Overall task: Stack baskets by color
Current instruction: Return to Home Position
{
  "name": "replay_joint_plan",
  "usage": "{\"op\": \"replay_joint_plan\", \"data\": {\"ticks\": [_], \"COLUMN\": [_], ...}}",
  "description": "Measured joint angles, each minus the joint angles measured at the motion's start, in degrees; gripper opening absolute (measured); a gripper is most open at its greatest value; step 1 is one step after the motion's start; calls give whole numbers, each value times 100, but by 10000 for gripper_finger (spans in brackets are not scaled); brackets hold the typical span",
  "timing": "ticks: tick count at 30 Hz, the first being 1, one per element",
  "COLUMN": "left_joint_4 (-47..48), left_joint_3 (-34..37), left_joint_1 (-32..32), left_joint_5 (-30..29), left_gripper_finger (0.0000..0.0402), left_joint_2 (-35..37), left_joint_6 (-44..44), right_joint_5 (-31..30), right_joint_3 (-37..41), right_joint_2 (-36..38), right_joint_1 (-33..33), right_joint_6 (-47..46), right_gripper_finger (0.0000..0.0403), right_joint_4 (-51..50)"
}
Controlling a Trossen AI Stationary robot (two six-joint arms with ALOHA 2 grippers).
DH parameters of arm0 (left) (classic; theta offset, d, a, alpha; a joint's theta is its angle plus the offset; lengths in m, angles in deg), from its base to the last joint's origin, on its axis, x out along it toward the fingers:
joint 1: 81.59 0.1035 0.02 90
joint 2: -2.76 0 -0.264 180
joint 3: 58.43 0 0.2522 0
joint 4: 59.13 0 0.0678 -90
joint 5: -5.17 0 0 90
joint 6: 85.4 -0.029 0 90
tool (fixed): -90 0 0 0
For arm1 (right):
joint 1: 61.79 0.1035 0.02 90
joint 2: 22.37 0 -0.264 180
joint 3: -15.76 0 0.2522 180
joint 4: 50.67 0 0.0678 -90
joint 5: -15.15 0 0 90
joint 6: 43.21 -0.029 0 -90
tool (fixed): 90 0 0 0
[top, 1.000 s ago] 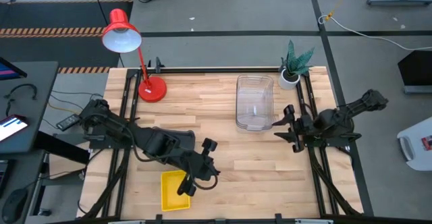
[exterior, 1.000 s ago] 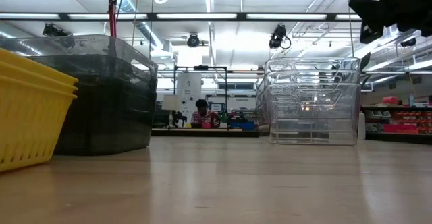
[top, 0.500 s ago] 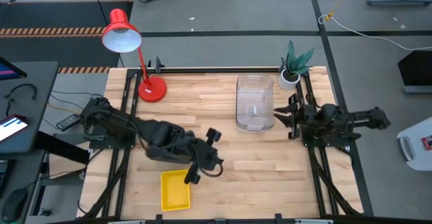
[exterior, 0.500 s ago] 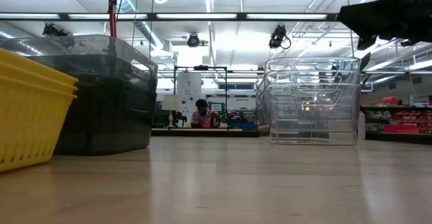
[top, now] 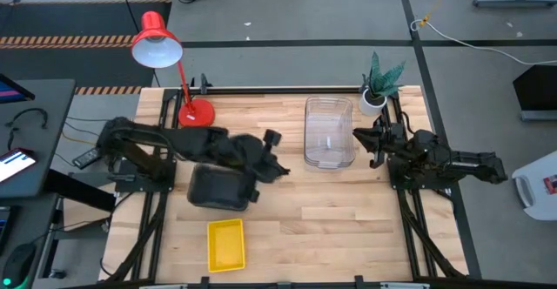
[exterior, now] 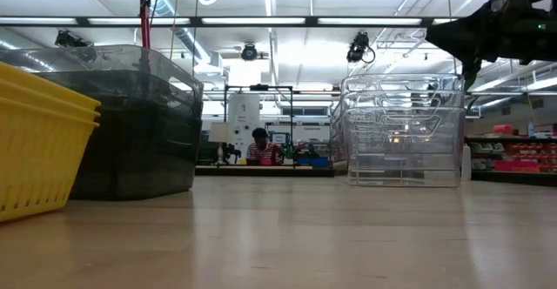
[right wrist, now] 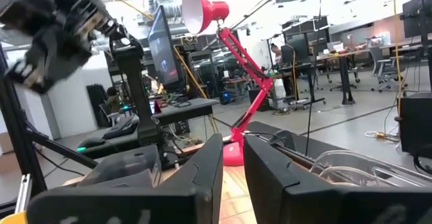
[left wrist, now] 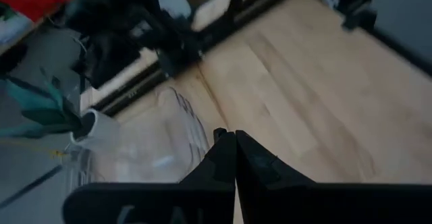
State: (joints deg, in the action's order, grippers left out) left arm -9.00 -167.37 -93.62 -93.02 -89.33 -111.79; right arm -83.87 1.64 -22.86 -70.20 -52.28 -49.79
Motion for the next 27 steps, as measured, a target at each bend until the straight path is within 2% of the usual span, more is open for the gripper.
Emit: {"op": "replay_joint_plan", "data": {"ticks": [4,9,19,25,27], "left_joint_4": [20,-123,-202,-1052,-1103], "left_joint_3": [0,-2,-24,-24,-22], "left_joint_1": [224,503,626,627,654], "left_joint_5": [416,505,426,389,381], "left_gripper_finger": [1,11,30,20,17], "left_joint_2": [389,711,926,977,1137], "left_joint_6": [147,283,1746,2940,2885], "right_joint_5": [2,0,-4,7,7], "right_joint_3": [0,0,0,0,0], "right_joint_2": [0,0,0,-2,-2], "right_joint_1": [0,0,0,0,0], "right_joint_6": [6,14,21,20,19], "right_gripper_finger": [66,66,66,66,66], "right_joint_4": [15,11,24,26,24]}}
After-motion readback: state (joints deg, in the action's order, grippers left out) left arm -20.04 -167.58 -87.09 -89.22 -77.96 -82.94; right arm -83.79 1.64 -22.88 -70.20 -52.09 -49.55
